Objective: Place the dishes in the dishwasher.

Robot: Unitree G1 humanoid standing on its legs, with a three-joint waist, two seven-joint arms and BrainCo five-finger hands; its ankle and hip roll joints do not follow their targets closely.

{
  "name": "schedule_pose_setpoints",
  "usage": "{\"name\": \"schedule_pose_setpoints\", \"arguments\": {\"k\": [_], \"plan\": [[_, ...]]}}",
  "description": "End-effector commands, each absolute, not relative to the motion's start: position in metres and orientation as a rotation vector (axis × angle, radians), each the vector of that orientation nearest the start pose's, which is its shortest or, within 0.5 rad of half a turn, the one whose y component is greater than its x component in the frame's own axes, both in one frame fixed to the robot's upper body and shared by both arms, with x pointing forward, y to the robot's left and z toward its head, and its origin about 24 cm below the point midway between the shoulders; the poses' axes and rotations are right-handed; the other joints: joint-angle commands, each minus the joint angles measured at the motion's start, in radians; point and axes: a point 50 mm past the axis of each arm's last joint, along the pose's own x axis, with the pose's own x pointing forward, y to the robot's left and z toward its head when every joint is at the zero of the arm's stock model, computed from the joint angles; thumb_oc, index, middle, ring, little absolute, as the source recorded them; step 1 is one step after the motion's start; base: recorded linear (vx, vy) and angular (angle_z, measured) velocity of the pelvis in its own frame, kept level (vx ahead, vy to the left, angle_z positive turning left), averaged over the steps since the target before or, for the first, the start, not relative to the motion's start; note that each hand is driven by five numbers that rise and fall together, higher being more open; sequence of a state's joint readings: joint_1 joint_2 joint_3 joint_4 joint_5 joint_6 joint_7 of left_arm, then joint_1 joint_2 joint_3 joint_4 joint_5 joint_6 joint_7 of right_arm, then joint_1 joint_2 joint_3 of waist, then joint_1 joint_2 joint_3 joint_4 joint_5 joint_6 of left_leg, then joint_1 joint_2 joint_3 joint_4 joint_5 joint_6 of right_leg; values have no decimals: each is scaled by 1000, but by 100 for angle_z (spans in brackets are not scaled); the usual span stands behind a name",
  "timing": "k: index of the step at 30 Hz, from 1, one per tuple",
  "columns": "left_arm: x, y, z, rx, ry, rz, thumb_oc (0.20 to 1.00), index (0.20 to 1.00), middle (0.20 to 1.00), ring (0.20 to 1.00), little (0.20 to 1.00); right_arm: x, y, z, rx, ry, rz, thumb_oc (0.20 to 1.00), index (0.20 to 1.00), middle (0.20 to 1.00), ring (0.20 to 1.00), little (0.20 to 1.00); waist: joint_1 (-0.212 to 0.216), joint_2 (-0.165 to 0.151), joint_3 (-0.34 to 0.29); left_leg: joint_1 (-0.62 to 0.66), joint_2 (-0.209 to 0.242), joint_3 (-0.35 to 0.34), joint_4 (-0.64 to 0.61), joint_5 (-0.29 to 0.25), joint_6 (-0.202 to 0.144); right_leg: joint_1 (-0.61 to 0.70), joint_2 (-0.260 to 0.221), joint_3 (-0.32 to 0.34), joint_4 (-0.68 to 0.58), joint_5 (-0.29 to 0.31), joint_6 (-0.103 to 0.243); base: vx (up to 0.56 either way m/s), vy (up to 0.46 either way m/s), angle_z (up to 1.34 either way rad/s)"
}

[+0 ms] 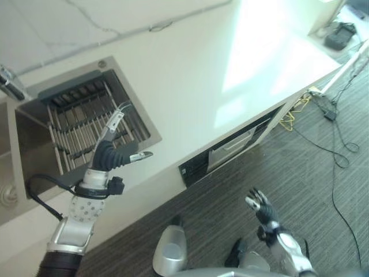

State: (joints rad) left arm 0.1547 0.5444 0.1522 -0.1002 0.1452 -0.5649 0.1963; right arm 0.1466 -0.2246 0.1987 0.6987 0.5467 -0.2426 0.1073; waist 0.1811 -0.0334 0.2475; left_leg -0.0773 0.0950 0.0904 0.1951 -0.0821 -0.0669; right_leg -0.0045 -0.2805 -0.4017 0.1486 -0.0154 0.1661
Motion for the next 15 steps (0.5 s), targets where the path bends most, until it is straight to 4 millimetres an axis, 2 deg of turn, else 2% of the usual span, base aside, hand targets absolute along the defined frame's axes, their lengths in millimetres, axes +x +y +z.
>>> {"name": "schedule_pose_setpoints", "arguments": {"k": [1,3,7,8,10,14,15], "plan": [[207,246,151,724,-767,137,1000,1000,1000,1000,1000,199,-192,-95,181,538,22,1000,1000,1000,1000,1000,26,23,-42,-37,76,-24,-64,77,-52,54,-64,45,-64,32,74,-59,-4,-14],[205,255,150,737,-743,199,1000,1000,1000,1000,1000,184,-200,-106,167,611,-8,1000,1000,1000,1000,1000,19,38,-64,-1,96,-35,-111,103,-66,84,-31,39,-59,-7,59,-26,-51,4],[206,272,150,760,-685,349,1000,1000,1000,1000,1000,169,-208,-117,176,697,-82,1000,1000,1000,1000,1000,24,64,-96,29,116,-71,-150,135,-90,117,20,22,-31,-70,11,-62,-73,33],[204,282,146,730,-649,420,1000,1000,1000,1000,1000,164,-211,-121,181,722,-110,1000,1000,1000,1000,1000,31,72,-95,41,117,-94,-153,137,-98,131,38,14,-11,-100,-11,-107,-105,40],[198,296,137,689,-596,511,1000,1000,1000,1000,1000,158,-217,-124,178,746,-151,1000,1000,1000,1000,1000,44,78,-91,45,112,-121,-153,146,-108,144,59,3,4,-123,-35,-144,-116,51],[181,314,110,605,-509,644,1000,1000,1000,1000,1000,146,-235,-130,200,788,-261,1000,1000,1000,1000,1000,82,84,-75,28,100,-181,-145,168,-121,156,107,-21,48,-173,-91,-125,-131,76],[179,316,107,574,-501,663,1000,1000,1000,1000,1000,146,-236,-130,197,791,-266,1000,1000,1000,1000,1000,87,85,-74,26,99,-186,-145,171,-122,157,112,-24,52,-176,-96,-98,-123,106]]}}
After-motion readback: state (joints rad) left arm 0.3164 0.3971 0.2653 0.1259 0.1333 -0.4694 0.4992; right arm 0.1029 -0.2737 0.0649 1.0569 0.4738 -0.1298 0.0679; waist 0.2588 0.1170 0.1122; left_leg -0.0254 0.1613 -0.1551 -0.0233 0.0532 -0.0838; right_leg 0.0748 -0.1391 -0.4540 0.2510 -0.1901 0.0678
